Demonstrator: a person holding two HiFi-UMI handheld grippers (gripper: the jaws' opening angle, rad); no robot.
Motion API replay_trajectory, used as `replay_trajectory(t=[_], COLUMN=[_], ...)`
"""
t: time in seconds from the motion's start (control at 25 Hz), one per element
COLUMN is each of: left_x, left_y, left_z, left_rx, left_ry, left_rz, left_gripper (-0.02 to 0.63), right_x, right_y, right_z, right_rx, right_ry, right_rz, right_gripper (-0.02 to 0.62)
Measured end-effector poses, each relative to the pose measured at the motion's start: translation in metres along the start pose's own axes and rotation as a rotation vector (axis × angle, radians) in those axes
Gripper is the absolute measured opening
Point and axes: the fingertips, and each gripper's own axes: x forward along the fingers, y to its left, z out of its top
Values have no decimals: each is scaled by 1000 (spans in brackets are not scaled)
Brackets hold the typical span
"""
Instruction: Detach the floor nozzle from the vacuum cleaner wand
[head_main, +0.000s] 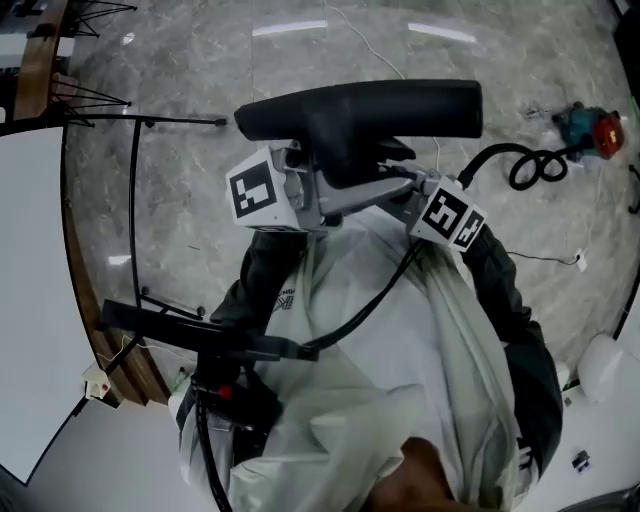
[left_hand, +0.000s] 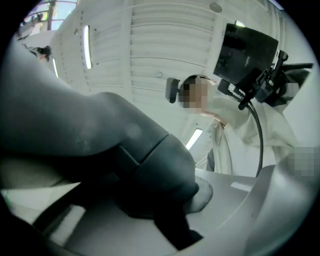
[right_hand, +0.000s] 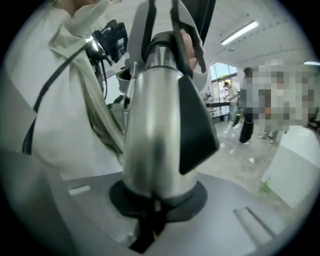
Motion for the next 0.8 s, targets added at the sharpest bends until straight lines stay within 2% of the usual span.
replay_trajectory(t=[0.08, 0.16, 0.24, 0.28, 0.32, 0.36, 0.4, 0.52, 0.6, 0.64, 0.68, 0.72, 0.8], left_x=[-1, -5, -9, -10, -9, -7, -6, -4, -1, 0, 1, 0, 0], left_y=[15, 31, 43, 44, 39, 32, 22, -1, -9, -10, -8, -3, 12], left_z=[3, 3, 1, 1, 2, 3, 4, 1, -1, -2, -2, -2, 1], left_rx=[5, 21, 20, 18, 19, 23, 25, 13, 6, 2, 0, 1, 24], left_ry=[-24, -21, -21, -23, -24, -25, -23, -8, -5, -4, -1, 1, 7], left_rz=[104, 249, 360, 365, 332, 277, 215, 64, 6, -3, 3, 27, 128], left_gripper=[74, 74, 74, 74, 74, 74, 74, 73, 74, 74, 74, 72, 72], right_x=[2, -2, -8, -10, -11, -10, -7, 0, -2, -3, -2, 0, 2], right_y=[-19, -41, -55, -57, -55, -50, -41, -6, 10, 12, 10, 4, -17], right_z=[-2, -5, -7, -8, -9, -8, -7, -3, -3, -3, -3, -2, -1], right_rx=[17, 13, 4, -1, -7, -17, -28, -33, -17, -10, -4, 2, 11], right_ry=[4, 27, 53, 64, 71, 70, 59, 18, 13, 11, 6, 1, -6], right_rz=[-208, -431, -572, -600, -598, -561, -487, -141, 26, 53, 40, -12, -214], right_gripper=[40, 40, 40, 40, 40, 40, 40, 40, 40, 40, 40, 40, 40])
